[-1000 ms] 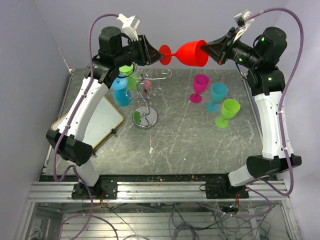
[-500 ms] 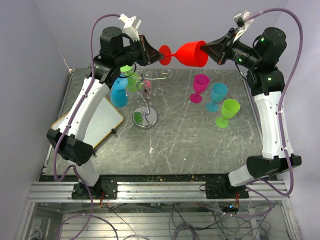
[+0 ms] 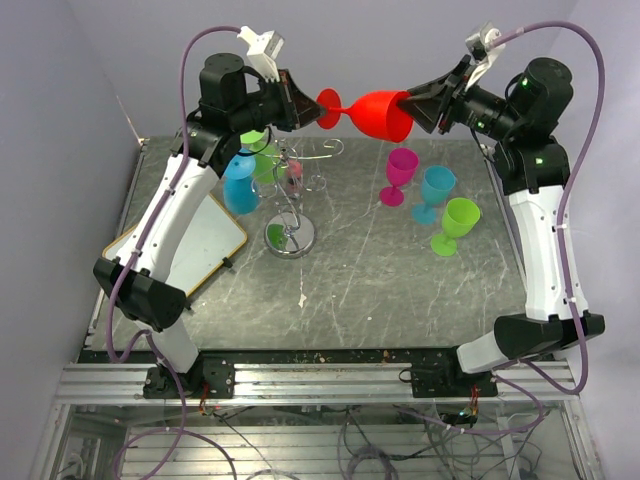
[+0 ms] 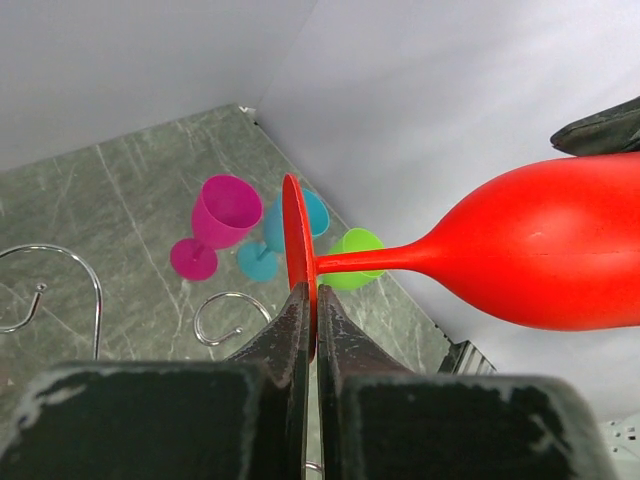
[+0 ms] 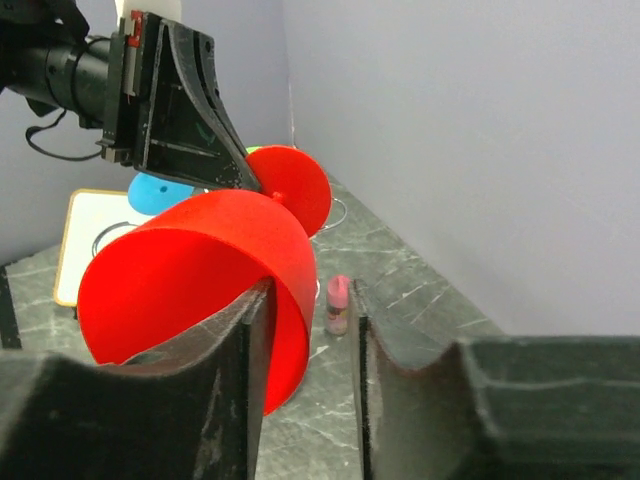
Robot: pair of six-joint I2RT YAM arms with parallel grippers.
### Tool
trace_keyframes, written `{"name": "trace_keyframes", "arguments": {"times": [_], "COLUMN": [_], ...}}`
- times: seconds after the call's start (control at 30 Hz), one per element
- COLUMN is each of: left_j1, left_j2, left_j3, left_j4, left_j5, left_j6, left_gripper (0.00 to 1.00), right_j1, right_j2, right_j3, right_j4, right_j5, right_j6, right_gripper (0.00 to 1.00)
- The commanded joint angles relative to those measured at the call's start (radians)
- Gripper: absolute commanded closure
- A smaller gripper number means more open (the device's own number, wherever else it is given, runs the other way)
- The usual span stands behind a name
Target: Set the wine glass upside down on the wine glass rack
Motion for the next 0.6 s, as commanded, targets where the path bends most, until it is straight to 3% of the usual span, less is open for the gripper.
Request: {"name": "trace_keyframes", "arguments": {"times": [0.0, 0.2, 0.3, 0.57], "left_j1": [0.023, 0.109, 0.162, 0.195], "left_j2": [-0.038, -0.086, -0.092, -0.118], "left_j3": [0.046, -0.030, -0.011, 0.070], "left_j4": [0.009, 0.127, 0.121, 0.053], "left_j5": [-0.022, -0.027, -0.057, -0.366], "left_j6": [0.027, -0.018, 0.009, 0.326], "left_gripper": [0.93, 0.93, 0.93, 0.93], "right_j1": [0.004, 0.000, -0.005, -0.024], "right_j2": [-0.045, -0.088, -0.106, -0.139], "right_j3": [-0.015, -0.042, -0.052, -0.091], "right_j4": [-0.028, -0.085, -0.107, -0.136], "right_j5": [0.010, 0.055, 0.073, 0.110], "right_j6": [-0.051, -0.129, -0.164, -0.203], "right_gripper": [0.61, 0.34, 0.24, 0.17]}}
